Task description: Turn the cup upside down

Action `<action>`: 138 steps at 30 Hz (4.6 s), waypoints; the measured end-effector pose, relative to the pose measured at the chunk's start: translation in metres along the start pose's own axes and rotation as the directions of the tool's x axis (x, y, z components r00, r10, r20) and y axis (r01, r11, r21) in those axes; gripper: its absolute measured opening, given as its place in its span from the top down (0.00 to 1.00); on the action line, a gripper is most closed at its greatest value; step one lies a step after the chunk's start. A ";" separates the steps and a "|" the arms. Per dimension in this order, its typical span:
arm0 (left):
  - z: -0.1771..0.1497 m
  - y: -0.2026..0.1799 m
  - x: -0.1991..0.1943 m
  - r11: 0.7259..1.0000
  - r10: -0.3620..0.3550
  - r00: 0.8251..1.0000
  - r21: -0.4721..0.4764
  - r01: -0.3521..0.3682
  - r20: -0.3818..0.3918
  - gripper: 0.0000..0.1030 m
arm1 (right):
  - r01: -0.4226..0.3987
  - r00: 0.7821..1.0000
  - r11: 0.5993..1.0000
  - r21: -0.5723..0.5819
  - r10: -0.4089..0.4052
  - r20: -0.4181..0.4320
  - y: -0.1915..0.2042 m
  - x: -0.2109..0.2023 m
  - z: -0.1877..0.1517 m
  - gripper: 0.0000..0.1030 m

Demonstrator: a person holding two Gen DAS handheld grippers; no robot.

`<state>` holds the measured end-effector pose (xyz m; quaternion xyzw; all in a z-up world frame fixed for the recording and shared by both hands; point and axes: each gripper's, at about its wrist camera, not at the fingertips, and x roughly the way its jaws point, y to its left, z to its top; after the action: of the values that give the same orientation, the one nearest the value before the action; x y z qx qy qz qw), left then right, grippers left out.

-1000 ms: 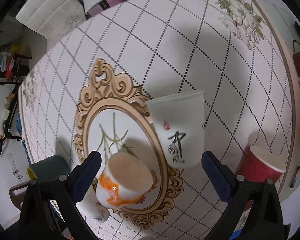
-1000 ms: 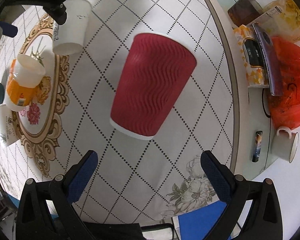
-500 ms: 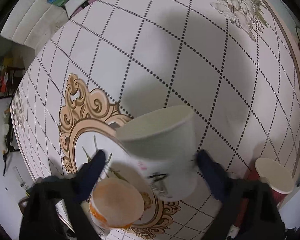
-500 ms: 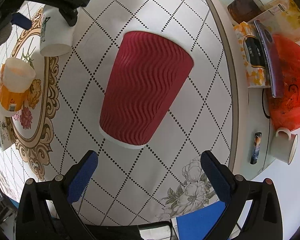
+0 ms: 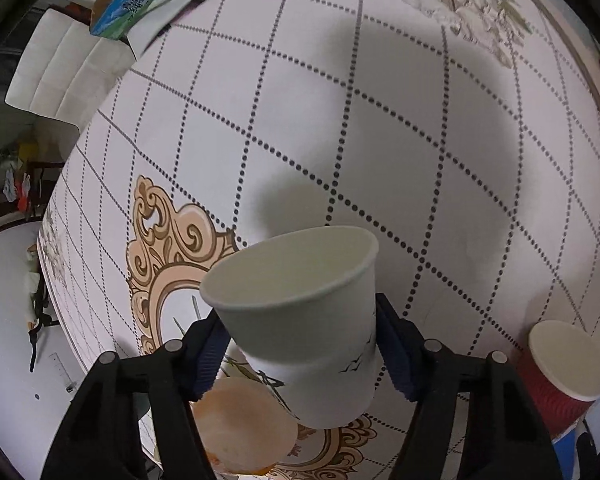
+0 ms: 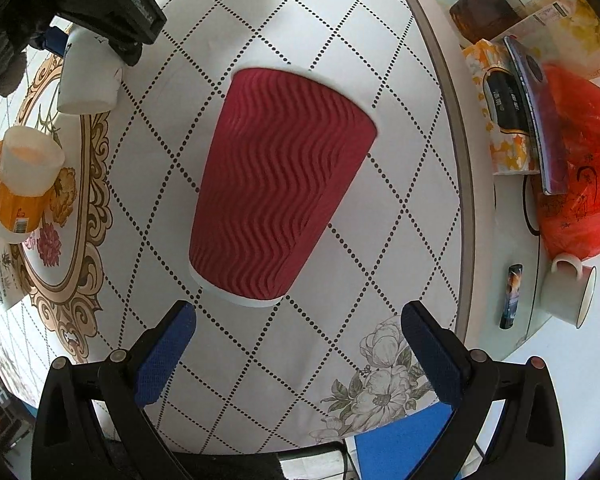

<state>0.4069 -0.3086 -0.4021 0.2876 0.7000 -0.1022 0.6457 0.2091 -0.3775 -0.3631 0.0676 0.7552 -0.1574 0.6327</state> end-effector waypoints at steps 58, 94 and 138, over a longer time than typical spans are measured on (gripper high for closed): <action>-0.287 0.033 0.043 0.914 -0.353 0.934 -0.234 0.332 -0.054 0.36 | -0.024 0.999 0.994 -0.111 0.019 -0.047 0.100 0.035 -0.137 0.00; -0.343 0.047 0.016 0.864 -0.382 0.923 -0.336 0.374 0.043 0.13 | -0.061 0.998 0.991 -0.115 0.060 -0.019 0.073 0.003 -0.111 0.00; -0.507 0.164 0.097 0.536 -0.400 0.908 -0.772 0.342 0.125 0.13 | 0.534 0.707 -0.764 -0.363 0.167 0.687 0.272 -0.009 -0.244 0.00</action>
<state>0.0657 0.1115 -0.3844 -0.1722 0.7397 0.0861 0.6448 0.0651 -0.0416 -0.3588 -0.8164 0.2463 0.4004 0.3355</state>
